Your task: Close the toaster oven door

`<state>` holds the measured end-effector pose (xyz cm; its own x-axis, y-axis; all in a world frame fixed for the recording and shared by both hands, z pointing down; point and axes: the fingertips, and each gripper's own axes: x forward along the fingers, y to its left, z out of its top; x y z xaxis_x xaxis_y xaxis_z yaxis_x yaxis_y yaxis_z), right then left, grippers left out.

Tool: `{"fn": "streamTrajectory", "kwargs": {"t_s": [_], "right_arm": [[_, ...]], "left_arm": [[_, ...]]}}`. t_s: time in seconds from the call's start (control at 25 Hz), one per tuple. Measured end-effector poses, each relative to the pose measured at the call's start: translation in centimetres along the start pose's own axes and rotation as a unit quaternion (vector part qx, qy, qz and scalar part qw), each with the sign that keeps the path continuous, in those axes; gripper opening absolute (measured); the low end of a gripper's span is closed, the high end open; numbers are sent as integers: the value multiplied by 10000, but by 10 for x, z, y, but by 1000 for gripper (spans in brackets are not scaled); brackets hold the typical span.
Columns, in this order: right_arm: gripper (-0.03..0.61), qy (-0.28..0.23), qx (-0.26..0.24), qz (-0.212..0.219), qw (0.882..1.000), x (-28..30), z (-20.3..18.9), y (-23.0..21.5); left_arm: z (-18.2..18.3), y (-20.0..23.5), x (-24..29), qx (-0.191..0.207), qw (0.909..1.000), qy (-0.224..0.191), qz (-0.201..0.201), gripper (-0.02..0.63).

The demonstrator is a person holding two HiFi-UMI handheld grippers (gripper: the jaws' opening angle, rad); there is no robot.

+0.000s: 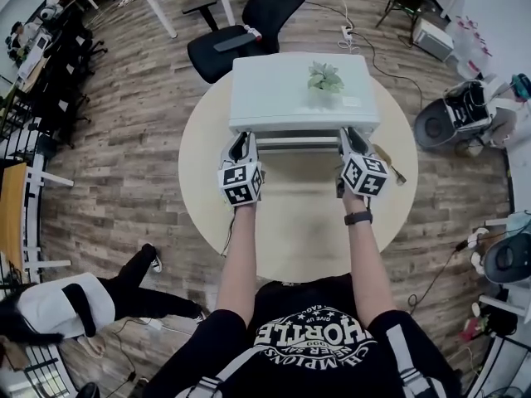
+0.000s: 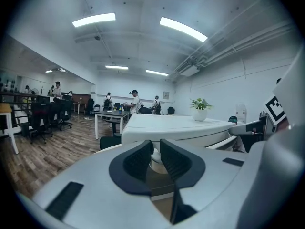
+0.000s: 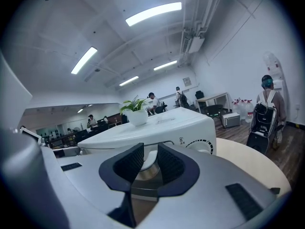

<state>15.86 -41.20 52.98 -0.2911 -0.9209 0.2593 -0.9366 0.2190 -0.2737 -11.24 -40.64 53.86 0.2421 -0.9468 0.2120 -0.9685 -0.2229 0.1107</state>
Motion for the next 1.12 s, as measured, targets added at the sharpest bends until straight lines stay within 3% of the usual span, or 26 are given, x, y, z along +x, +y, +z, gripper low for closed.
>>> {"fn": "streamTrajectory", "kwargs": {"t_s": [0.28,0.68,1.12], "right_arm": [[97,-21,-281,128,9995,-19,11,13],[77,-320,-650,306,9969,-88,27,51],[37,-325,-772,279,9961,-159,-2,72]], "left_arm": [[11,-5,-20,270,9993,-25,-252,74],[33,-10,-107,70,9991,-368,-202,41],[14,-34,-178,249,9983,-348,-405,28]]}}
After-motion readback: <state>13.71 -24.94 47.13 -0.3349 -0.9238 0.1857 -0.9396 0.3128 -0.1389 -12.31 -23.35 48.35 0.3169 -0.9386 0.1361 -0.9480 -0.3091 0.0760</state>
